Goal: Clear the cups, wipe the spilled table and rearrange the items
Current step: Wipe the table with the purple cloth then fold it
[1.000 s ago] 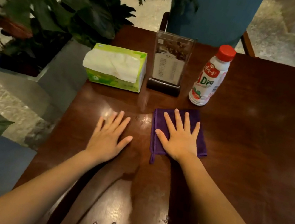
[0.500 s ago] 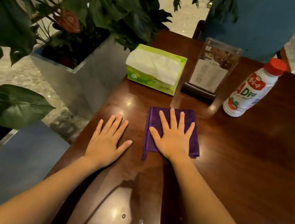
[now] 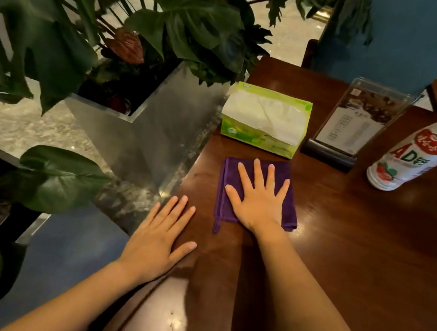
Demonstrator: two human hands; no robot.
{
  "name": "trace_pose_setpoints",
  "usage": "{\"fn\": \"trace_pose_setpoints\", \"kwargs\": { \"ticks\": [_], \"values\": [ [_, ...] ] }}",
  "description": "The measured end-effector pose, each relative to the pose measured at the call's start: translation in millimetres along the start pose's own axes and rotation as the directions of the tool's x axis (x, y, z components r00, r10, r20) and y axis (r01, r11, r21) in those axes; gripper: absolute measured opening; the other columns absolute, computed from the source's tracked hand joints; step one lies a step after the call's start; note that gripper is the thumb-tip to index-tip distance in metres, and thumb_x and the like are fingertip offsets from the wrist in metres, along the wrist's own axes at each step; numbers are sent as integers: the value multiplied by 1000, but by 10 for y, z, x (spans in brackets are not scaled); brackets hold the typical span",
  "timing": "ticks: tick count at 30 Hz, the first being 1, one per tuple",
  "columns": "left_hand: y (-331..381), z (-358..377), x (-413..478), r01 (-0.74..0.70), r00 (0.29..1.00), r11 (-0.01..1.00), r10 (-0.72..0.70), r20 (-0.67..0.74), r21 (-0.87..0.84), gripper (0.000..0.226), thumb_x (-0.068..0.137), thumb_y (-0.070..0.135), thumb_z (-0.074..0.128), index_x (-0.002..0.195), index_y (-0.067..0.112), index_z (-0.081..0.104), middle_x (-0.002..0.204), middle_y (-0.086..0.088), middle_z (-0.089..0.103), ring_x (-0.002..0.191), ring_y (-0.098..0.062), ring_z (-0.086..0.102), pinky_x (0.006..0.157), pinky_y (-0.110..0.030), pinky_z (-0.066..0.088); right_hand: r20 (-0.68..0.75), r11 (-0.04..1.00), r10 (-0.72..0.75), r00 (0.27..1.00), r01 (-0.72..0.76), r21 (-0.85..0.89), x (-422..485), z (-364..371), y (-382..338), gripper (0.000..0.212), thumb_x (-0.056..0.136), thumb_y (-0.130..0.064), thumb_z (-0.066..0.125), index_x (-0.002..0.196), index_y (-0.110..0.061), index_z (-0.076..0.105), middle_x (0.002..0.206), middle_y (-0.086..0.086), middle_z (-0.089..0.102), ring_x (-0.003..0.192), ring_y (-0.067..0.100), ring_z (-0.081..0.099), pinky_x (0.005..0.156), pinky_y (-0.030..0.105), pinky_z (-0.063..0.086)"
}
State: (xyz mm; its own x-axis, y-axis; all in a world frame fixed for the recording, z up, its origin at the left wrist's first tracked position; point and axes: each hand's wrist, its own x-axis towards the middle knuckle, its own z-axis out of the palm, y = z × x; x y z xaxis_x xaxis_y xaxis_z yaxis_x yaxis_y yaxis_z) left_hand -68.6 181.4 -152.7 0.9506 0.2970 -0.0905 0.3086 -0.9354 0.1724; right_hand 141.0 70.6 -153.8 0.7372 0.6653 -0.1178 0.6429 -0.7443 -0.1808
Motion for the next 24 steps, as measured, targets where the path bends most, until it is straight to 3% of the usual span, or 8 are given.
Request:
{"fn": "trace_pose_setpoints", "kwargs": {
  "ticks": [6,11,19,24],
  "values": [
    [-51,8,-252,9,1000,995,-9,-1,-96,75,85,70,10,143,27,-10,151,10,-18,142,-13,-20,114,-28,-18,-7,1000,9,1000,-9,18,-61,58,-439,64,91,-64,16,149,-39,2,161,-2,-6,147,30,-12,111,61,-11],
    [-45,-20,-540,-26,1000,993,27,6,-116,73,87,64,12,144,22,-3,154,5,-8,144,-19,-12,114,-29,-15,21,999,-46,999,46,19,-226,93,-710,62,93,-61,16,149,-39,3,161,-4,-7,147,28,-13,112,59,-13],
    [-30,8,-981,30,999,996,-28,30,-88,77,82,67,1,143,22,-14,151,7,-23,140,-15,-25,111,-28,-24,34,989,-150,988,150,0,-657,184,-860,62,91,-63,18,148,-41,5,161,-6,-5,147,25,-12,112,56,-14],
    [156,-48,-1056,5,1000,997,-6,-6,-75,77,85,63,9,146,17,0,153,1,-12,143,-21,-15,112,-28,-20,9,990,-141,990,141,6,-954,204,-607,62,90,-66,21,147,-45,10,161,-9,0,148,22,-7,114,52,-13]
  ]
}}
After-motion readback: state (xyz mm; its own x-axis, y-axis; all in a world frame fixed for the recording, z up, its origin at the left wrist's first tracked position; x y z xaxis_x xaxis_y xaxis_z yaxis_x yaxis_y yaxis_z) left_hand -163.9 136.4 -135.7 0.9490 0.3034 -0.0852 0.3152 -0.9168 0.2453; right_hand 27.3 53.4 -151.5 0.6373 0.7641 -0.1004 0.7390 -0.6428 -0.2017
